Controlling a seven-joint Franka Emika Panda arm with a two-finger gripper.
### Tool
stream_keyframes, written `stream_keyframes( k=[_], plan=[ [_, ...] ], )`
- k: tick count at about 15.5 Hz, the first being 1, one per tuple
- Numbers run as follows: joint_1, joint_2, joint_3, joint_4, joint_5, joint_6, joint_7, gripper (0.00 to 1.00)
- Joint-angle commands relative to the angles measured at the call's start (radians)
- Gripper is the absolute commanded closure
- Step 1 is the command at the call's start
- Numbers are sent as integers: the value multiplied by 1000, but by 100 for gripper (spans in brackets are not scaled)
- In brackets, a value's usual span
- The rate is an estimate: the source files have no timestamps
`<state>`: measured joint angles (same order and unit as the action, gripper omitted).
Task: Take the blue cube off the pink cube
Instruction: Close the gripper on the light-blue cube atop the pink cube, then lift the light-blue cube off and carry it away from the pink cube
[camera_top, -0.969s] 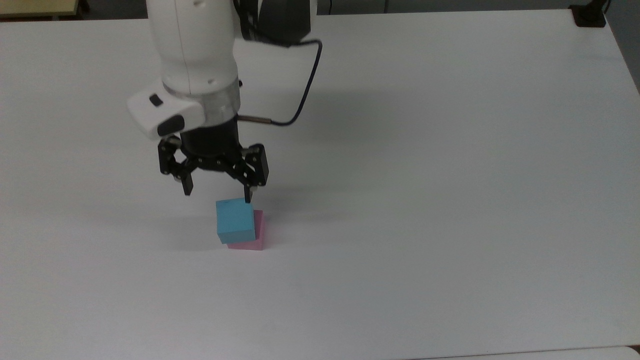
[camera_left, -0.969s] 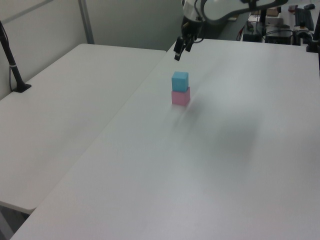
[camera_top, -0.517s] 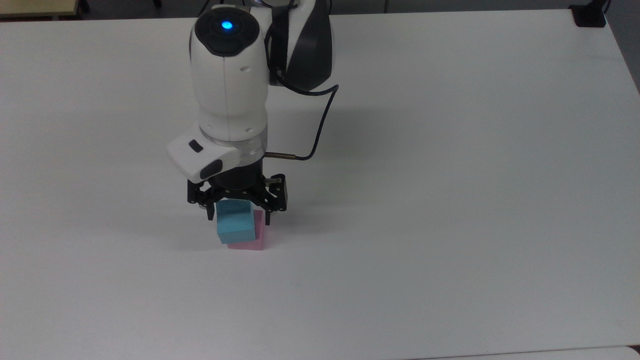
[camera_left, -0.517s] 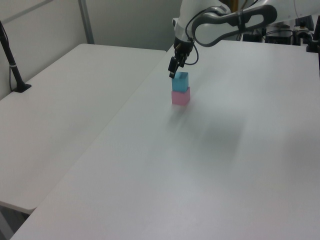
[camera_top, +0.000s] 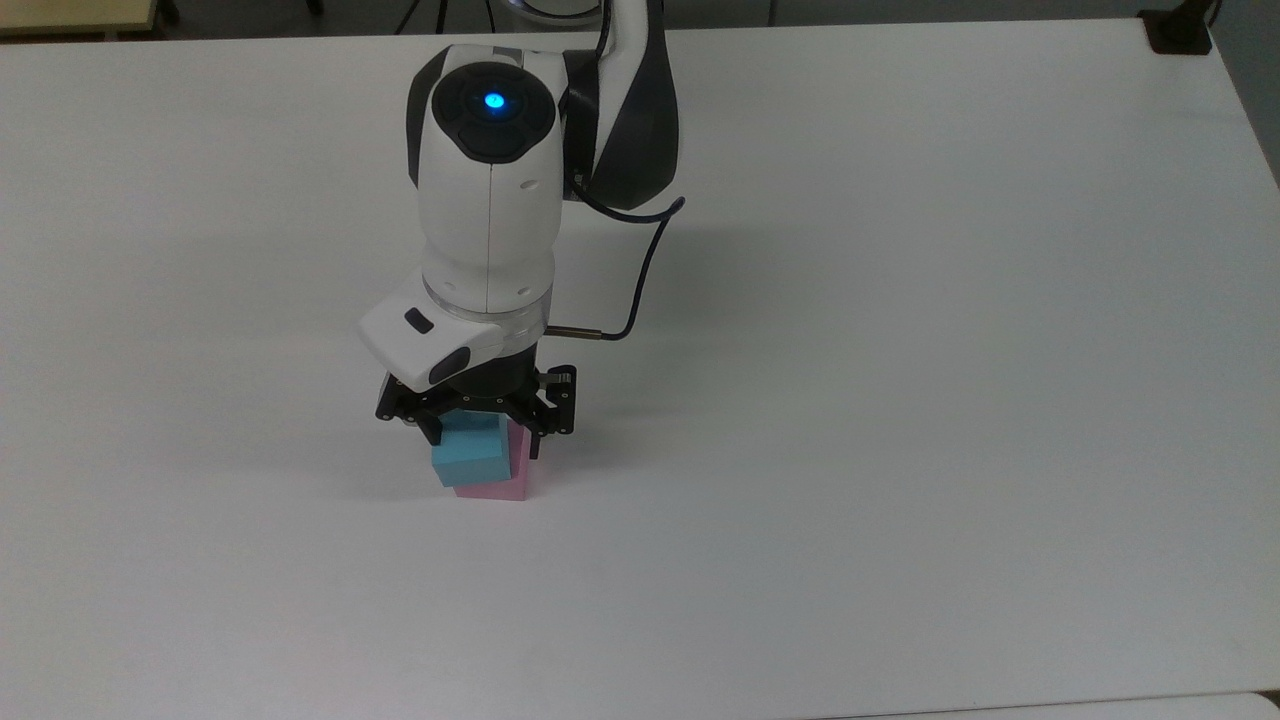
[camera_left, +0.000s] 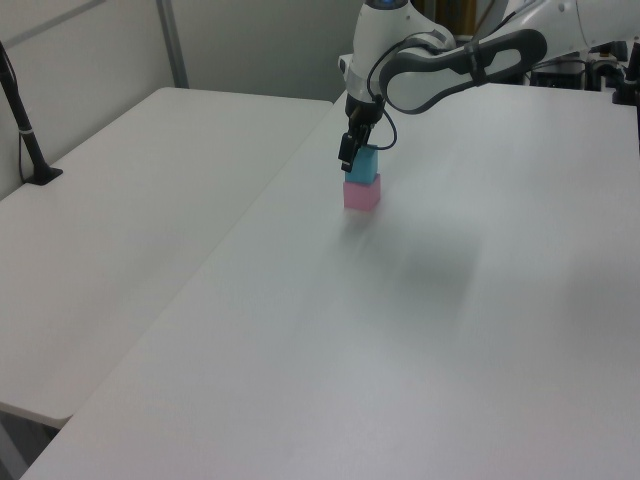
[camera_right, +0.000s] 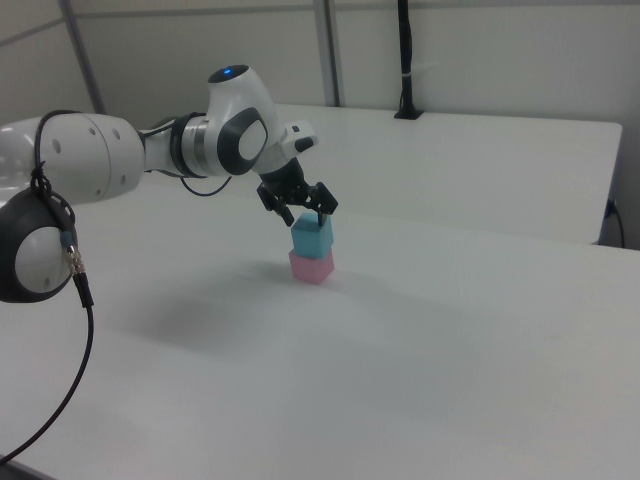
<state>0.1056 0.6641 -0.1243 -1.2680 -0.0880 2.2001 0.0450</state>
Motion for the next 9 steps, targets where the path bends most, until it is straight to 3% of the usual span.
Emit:
stream_keyframes(
  k=[1, 2, 9],
  plan=[
    [8, 8, 2, 1, -15, 9, 18, 5],
    [9, 8, 3, 1, -13, 9, 22, 0],
    [23, -27, 0, 10, -9, -2, 24, 0]
  ],
)
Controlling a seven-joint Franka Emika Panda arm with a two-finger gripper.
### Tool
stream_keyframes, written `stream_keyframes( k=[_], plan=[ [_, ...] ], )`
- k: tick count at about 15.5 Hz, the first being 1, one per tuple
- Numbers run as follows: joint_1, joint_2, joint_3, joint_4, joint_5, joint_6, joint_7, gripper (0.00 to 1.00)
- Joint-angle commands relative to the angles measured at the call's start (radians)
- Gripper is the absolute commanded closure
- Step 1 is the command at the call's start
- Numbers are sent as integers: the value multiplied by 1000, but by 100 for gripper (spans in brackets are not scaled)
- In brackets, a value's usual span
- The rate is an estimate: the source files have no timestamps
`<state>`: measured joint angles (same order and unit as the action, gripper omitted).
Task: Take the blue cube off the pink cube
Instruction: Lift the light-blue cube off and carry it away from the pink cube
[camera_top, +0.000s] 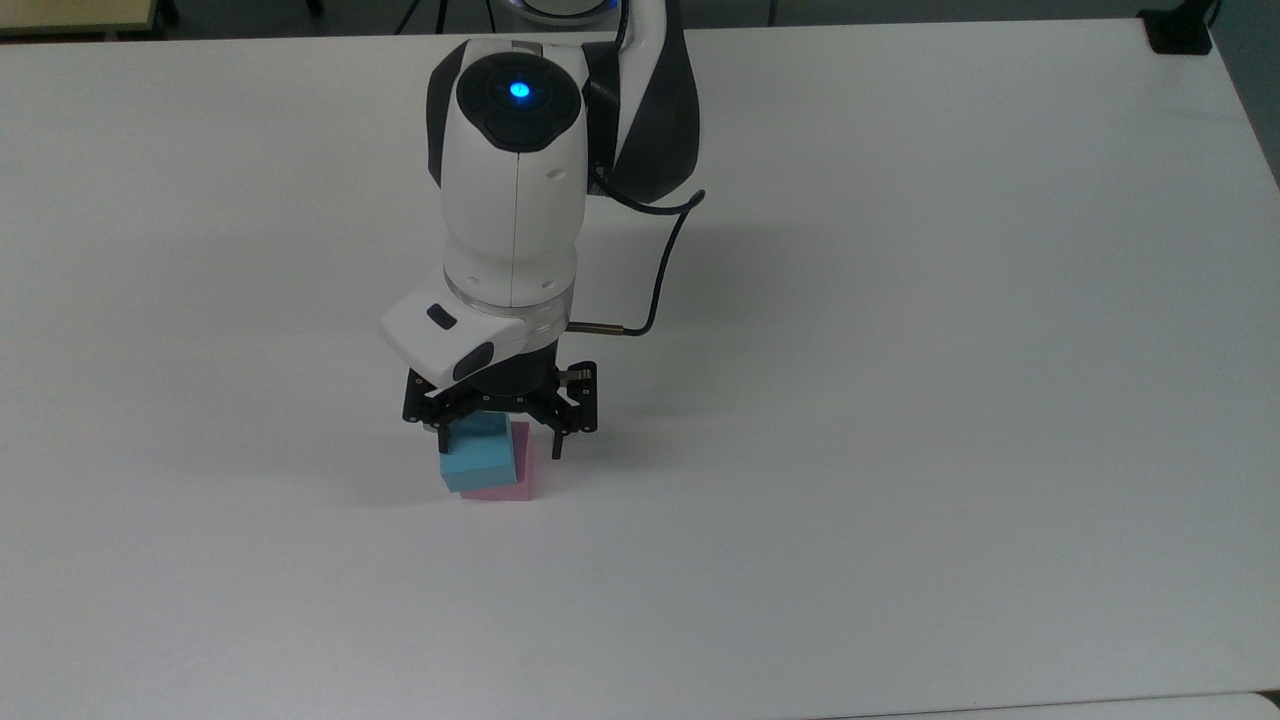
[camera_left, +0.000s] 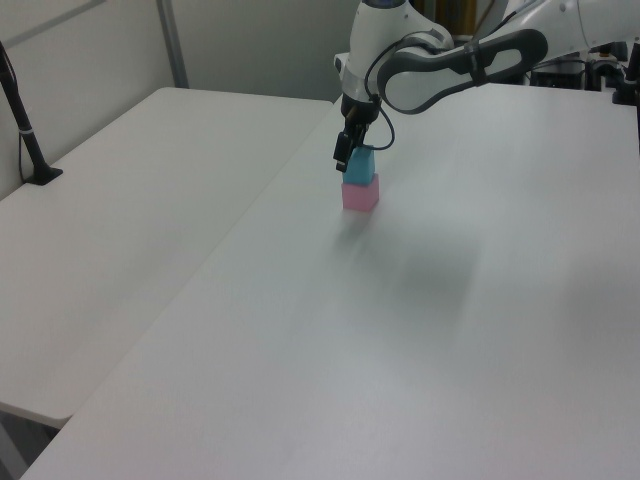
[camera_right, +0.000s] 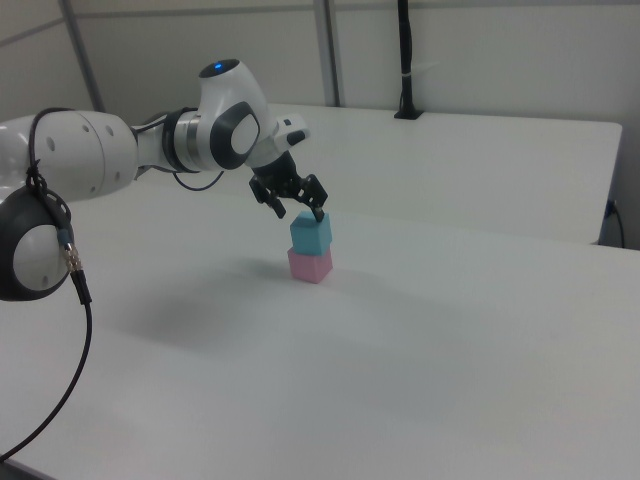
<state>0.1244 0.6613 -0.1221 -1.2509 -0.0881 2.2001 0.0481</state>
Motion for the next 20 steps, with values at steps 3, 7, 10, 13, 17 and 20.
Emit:
stream_keyframes(
  k=[3, 7, 10, 13, 17, 20],
  plan=[
    [-3, -39, -11, -9, -13, -2, 0, 0],
    [-9, -29, -24, -28, -12, -2, -79, 0],
    [-8, -28, -21, -70, -12, -5, -102, 0],
    [-5, -17, -16, -84, -12, -3, -96, 17],
    [-6, -101, -5, -103, 16, -45, -94, 84],
    [1, -336, 48, -355, 19, -97, -83, 82]
  ],
)
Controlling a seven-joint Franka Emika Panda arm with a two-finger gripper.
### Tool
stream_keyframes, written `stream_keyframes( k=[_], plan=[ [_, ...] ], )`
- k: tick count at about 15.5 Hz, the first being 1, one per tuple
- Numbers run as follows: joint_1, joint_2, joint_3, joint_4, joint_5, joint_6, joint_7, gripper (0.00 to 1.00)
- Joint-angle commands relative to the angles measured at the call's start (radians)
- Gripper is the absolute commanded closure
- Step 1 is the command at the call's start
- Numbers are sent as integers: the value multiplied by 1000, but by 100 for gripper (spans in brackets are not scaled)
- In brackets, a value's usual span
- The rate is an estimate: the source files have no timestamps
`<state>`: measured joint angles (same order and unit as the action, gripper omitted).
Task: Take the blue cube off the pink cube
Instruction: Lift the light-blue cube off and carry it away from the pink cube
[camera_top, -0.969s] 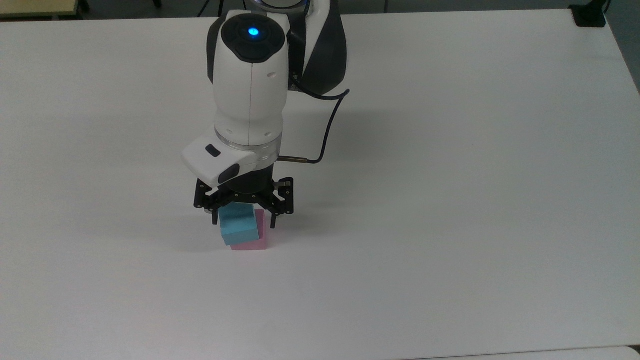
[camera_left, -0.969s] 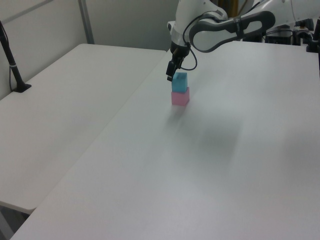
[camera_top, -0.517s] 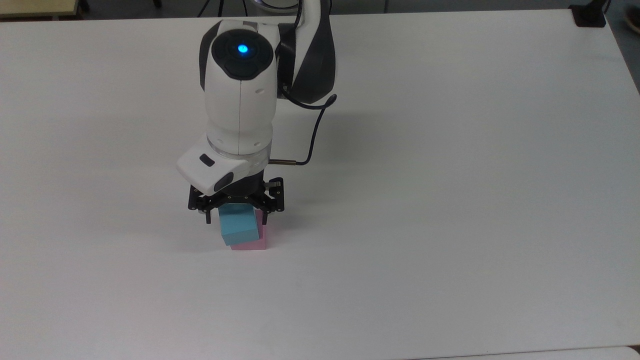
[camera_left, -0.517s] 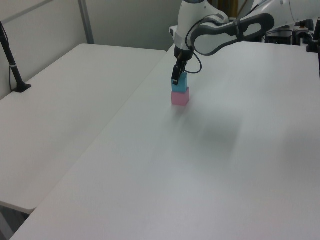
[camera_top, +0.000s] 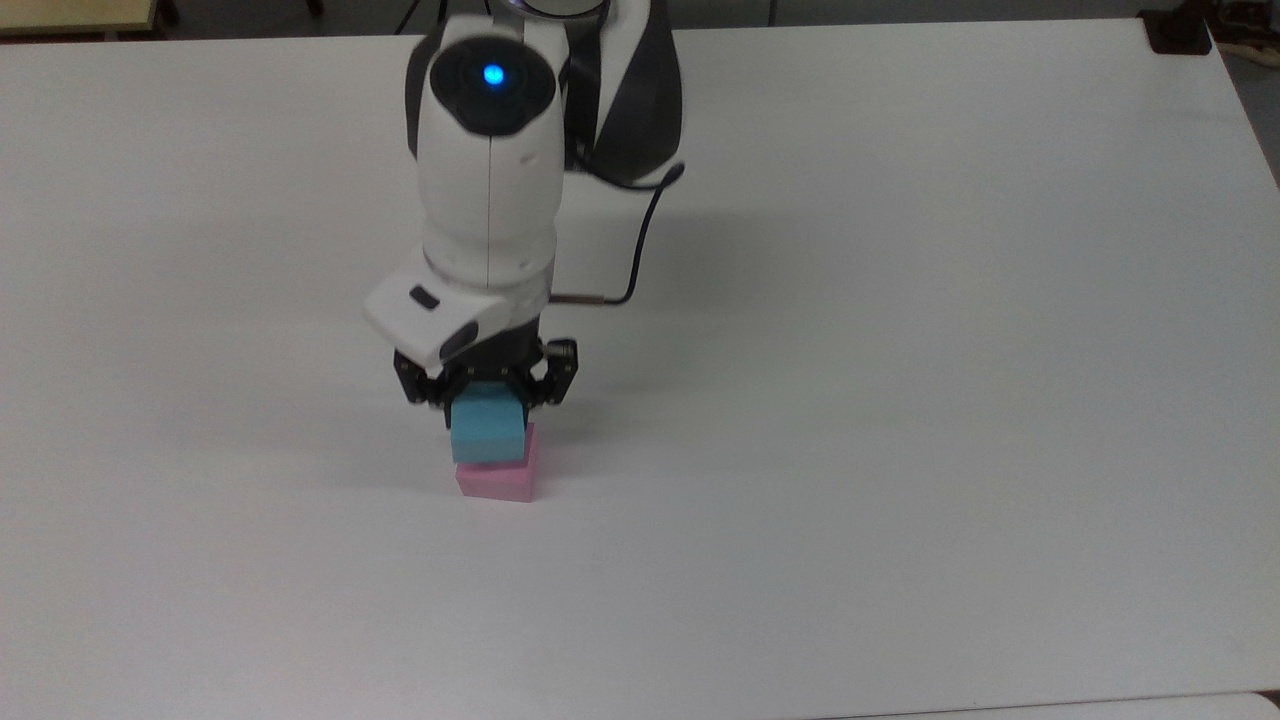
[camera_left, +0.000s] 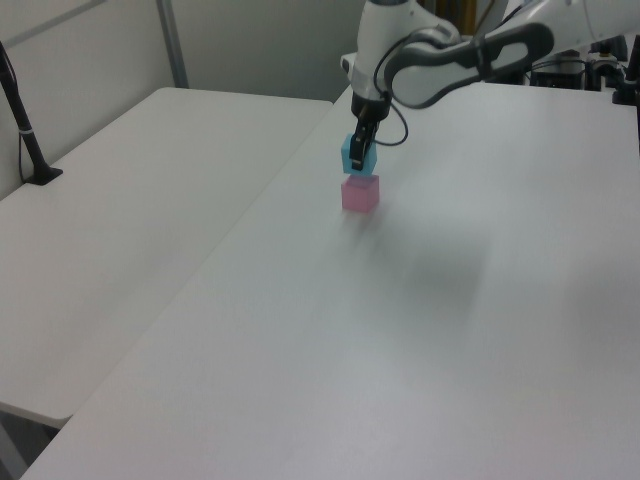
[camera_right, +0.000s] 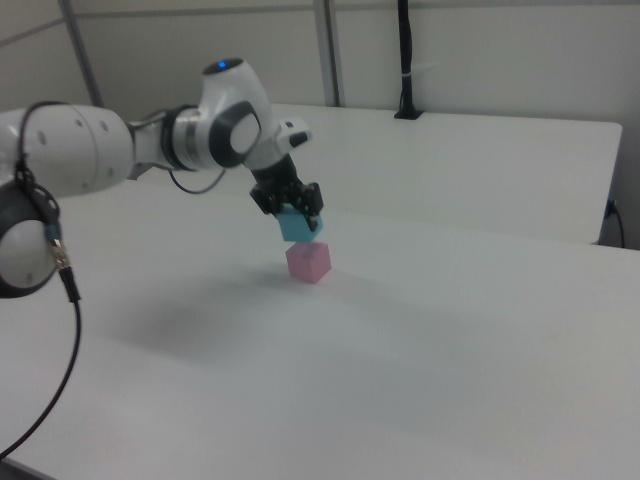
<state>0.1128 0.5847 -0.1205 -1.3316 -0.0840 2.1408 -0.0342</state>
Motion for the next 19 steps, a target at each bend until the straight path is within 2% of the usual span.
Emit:
stream_keyframes(
  k=[1, 3, 5, 7, 11, 13, 19],
  plan=[
    [14, -334, 67, -372, 15, -38, 17, 80],
    [18, -451, 126, -534, 15, -38, 80, 77],
    [19, -526, 200, -651, 16, -36, 152, 73],
    [40, -545, 238, -704, 16, -35, 233, 73],
    [48, -511, 305, -712, 16, -30, 287, 73],
    [89, -506, 308, -742, 16, -33, 286, 73],
    [113, -453, 309, -775, 24, -29, 339, 71]
  ],
)
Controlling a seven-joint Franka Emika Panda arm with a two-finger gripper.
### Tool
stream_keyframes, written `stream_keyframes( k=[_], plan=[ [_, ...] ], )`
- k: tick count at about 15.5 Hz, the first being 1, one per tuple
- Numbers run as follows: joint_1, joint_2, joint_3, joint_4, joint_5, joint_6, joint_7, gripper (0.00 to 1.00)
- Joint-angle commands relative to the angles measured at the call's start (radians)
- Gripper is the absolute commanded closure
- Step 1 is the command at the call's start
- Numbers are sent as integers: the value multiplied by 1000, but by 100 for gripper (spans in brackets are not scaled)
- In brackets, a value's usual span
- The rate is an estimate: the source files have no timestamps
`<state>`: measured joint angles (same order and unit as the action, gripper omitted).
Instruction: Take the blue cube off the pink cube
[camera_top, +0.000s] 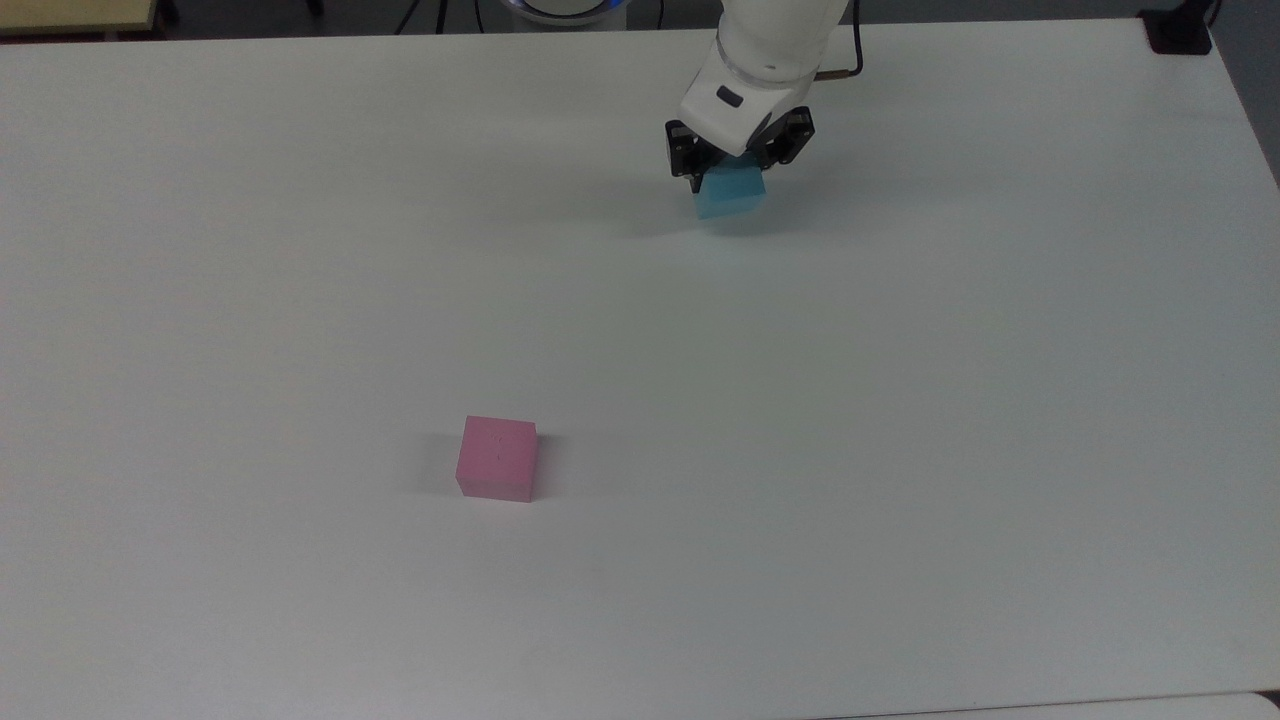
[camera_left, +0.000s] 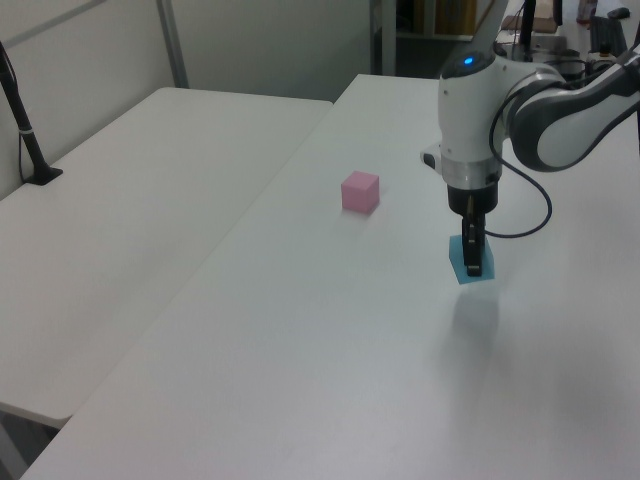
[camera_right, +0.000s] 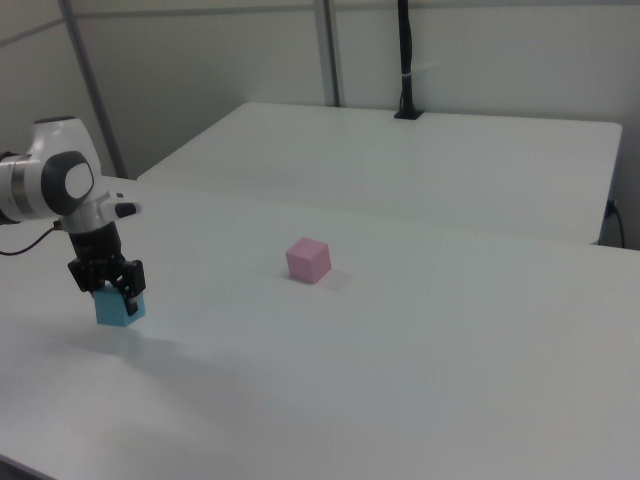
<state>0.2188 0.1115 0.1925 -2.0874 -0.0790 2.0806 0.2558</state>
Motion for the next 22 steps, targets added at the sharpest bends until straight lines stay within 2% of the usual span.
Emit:
stream_keyframes(
  k=[1, 4, 5, 6, 7, 12, 16, 18, 19, 20, 22],
  plan=[
    [7, 31, -4, -17, 21, 35, 59, 67],
    [8, 60, -4, -16, 21, 39, 82, 58],
    [10, 63, -4, -16, 21, 38, 83, 42],
    [14, 65, -4, -16, 21, 35, 83, 19],
    [16, 65, -4, -16, 21, 27, 82, 0],
    [5, 45, -4, 35, 21, -89, 65, 0],
    [-87, -26, -16, 199, 18, -244, -39, 0],
    [-172, -32, -28, 312, 13, -360, -129, 0],
    [-200, -32, -47, 367, 12, -416, -168, 0],
    [-211, -33, -97, 439, 7, -480, -180, 0],
    [-216, -49, -178, 492, 4, -520, -191, 0]
  ],
)
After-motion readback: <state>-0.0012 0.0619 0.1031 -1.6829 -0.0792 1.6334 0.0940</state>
